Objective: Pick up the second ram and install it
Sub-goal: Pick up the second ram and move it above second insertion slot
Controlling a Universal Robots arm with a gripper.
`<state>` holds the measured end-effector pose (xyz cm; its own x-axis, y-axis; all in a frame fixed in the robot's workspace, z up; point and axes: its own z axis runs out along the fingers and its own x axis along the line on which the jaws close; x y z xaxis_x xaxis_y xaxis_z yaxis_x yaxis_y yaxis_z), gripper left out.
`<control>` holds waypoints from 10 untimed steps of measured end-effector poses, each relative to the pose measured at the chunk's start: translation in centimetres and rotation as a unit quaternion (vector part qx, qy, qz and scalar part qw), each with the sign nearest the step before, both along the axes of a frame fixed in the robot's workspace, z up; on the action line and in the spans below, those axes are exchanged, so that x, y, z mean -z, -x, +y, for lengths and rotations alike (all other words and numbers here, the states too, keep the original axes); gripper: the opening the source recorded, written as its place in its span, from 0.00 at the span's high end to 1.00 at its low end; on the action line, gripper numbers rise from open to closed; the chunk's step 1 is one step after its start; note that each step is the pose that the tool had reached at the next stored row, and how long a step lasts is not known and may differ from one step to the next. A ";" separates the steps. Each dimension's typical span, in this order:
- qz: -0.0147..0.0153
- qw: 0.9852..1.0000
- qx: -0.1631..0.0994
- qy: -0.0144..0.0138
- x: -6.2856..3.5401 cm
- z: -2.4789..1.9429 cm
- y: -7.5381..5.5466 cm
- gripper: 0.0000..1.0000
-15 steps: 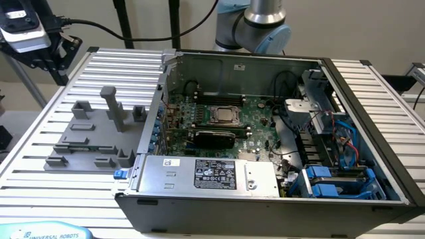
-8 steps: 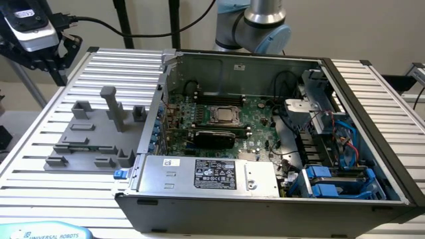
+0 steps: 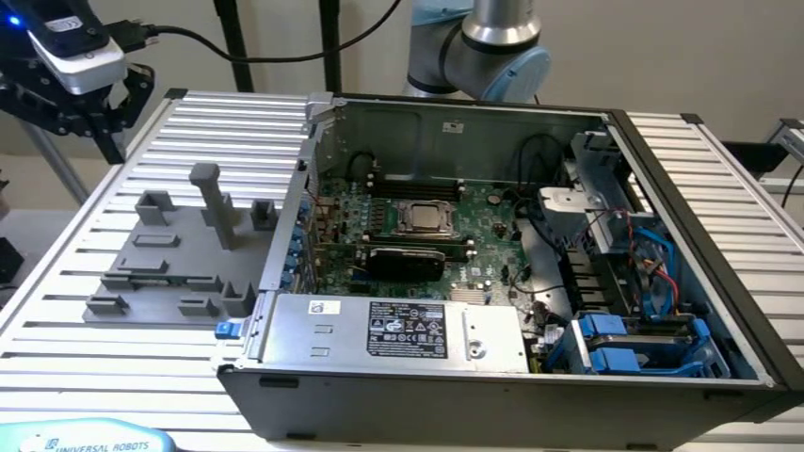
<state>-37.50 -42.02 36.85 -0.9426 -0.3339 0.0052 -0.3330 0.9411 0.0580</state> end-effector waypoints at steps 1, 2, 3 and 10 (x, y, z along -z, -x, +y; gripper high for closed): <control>0.000 1.000 -0.009 0.000 0.01 0.00 0.0 0.89; 0.000 1.000 -0.018 0.000 0.02 0.00 0.0 0.89; 0.000 1.000 -0.027 0.000 0.04 0.00 0.0 0.89; 0.000 0.996 -0.091 0.000 0.13 0.00 0.0 0.89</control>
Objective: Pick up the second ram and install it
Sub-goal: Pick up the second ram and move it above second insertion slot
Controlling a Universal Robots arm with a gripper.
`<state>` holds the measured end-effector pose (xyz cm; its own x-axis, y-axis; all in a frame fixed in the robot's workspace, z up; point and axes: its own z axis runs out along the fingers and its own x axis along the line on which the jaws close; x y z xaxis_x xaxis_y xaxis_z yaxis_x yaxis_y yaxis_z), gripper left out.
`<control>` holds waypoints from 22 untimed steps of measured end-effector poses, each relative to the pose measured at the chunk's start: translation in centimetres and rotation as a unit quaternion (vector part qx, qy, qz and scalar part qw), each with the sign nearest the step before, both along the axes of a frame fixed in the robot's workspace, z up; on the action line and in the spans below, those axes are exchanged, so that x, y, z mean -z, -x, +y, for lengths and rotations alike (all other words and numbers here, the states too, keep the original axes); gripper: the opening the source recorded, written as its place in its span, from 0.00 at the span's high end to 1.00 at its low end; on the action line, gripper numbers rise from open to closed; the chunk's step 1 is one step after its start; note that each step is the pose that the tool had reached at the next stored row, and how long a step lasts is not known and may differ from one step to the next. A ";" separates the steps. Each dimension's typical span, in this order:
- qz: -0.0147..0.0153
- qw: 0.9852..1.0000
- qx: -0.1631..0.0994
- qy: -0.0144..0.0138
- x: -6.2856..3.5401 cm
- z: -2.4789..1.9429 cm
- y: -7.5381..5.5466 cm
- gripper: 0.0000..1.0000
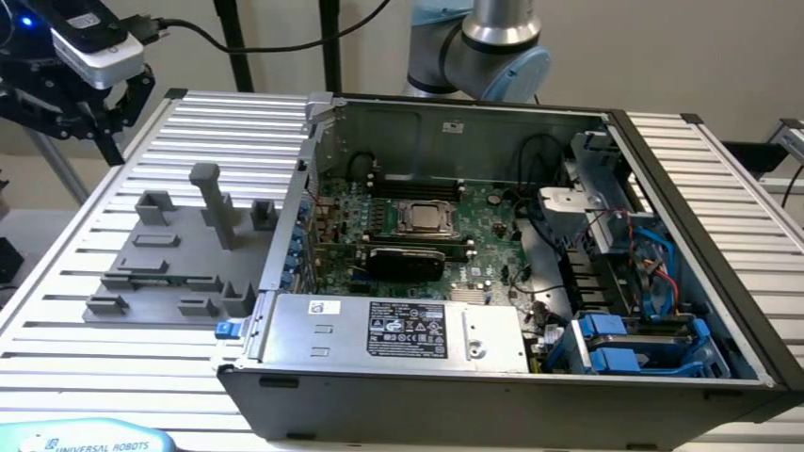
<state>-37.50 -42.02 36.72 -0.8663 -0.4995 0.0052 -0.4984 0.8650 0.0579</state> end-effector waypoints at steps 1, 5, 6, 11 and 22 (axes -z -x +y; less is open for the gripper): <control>0.000 1.000 -0.009 0.000 0.01 0.00 0.0 0.89; 0.000 0.999 -0.045 0.000 0.07 0.00 0.0 0.89; 0.000 0.999 -0.054 0.000 0.08 0.00 0.0 0.89; 0.000 0.995 -0.099 0.000 0.16 0.00 0.0 0.89; 0.000 0.980 -0.198 0.000 0.36 0.00 0.0 0.89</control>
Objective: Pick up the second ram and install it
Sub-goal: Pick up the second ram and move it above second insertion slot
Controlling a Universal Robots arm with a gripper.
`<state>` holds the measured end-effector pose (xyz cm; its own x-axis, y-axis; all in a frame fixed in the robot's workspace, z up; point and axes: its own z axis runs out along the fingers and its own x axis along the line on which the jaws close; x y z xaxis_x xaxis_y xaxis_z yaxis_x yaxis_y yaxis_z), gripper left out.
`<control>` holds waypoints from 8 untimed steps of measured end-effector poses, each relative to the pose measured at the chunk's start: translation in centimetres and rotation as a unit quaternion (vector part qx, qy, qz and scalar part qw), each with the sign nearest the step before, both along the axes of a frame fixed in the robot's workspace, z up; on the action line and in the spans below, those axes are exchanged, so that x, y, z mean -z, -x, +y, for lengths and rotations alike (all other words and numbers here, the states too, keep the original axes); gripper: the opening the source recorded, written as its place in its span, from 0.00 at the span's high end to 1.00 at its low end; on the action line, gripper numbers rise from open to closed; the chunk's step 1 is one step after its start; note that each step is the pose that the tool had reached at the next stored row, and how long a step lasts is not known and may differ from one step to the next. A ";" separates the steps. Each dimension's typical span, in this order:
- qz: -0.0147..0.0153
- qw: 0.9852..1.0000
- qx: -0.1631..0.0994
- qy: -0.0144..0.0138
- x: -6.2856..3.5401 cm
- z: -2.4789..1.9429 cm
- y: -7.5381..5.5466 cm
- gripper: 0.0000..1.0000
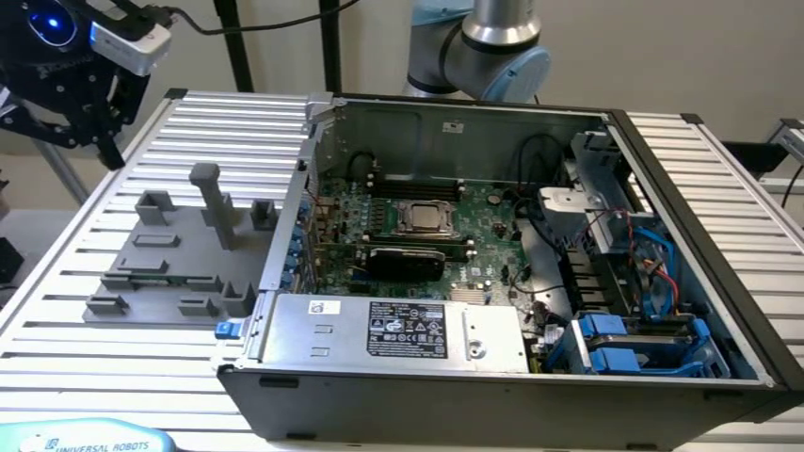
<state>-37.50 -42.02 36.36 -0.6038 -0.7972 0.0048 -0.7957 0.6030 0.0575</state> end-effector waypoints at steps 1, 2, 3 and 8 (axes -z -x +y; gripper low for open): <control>0.000 1.000 -0.009 0.000 0.02 0.00 0.0 0.89; 0.000 1.000 -0.018 0.000 0.04 0.00 0.0 0.89; 0.000 1.000 -0.027 0.000 0.06 0.00 0.0 0.89; 0.000 0.997 -0.073 0.000 0.19 0.00 0.0 0.89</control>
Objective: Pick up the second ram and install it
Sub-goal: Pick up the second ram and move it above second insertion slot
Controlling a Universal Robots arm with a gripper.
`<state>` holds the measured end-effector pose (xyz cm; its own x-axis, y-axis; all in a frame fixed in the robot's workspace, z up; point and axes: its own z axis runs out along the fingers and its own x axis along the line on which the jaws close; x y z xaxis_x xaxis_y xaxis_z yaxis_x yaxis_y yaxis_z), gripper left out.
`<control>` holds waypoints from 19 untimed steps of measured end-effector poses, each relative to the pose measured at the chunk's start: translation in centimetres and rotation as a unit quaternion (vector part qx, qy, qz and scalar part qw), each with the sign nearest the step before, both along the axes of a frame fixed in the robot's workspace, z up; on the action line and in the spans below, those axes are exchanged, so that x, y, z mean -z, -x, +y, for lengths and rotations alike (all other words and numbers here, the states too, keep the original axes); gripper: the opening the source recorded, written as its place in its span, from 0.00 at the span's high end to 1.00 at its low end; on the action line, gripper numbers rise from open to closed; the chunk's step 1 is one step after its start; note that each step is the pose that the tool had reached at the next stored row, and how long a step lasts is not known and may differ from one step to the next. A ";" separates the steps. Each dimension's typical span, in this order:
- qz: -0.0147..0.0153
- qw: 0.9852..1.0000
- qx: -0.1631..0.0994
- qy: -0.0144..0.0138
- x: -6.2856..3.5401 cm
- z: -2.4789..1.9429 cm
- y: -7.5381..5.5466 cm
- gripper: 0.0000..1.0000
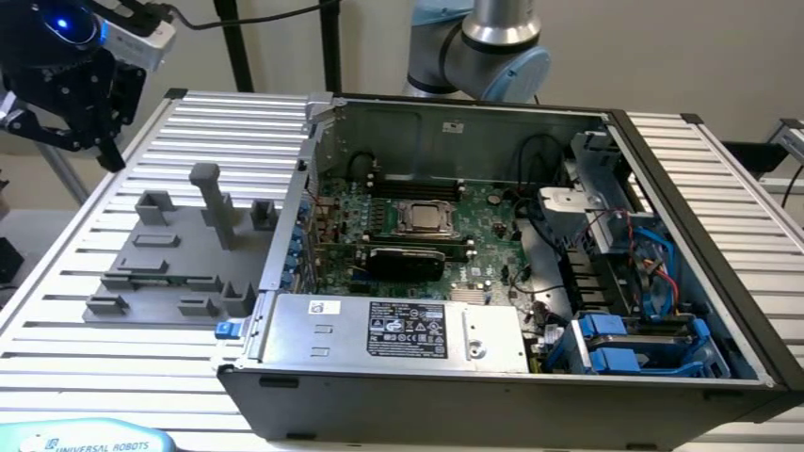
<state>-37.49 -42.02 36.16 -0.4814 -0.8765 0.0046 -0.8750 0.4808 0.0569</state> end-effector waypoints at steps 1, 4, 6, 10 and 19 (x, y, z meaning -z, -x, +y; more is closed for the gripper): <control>0.000 1.000 -0.008 0.000 0.04 0.00 0.0 0.89; 0.000 0.999 -0.036 0.000 0.14 0.00 0.0 0.89; 0.000 0.999 -0.054 0.000 0.22 0.00 0.0 0.89; -0.001 0.996 -0.090 0.000 0.37 0.00 0.0 0.89; -0.003 0.985 -0.172 0.000 0.80 0.00 0.0 0.89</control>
